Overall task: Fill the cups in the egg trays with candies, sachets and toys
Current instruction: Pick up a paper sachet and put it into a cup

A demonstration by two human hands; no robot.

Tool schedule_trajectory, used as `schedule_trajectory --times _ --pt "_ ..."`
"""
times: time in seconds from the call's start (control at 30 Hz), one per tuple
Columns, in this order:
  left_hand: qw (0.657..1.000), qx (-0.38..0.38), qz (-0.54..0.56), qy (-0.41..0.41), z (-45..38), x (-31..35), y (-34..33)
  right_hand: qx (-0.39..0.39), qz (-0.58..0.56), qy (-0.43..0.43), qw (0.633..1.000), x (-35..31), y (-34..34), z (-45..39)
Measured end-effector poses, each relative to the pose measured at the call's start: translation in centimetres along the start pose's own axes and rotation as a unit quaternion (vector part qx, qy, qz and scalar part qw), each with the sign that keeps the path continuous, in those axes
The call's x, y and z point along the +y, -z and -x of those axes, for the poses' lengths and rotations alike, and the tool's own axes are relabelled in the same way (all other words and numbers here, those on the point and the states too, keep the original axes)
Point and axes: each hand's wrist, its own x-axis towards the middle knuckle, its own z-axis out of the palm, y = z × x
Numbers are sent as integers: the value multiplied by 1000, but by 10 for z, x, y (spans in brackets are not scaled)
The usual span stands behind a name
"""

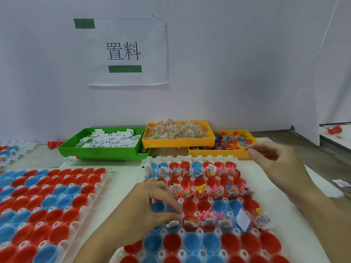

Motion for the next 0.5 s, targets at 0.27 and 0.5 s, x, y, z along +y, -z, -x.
schedule_trajectory --times 0.27,0.5 --pt "997 70 44 0 1 4 2 38 -21 -46 998 13 5 -5" --pt "938 314 61 130 -7 -18 6 66 -4 -52 996 3 2 -34"
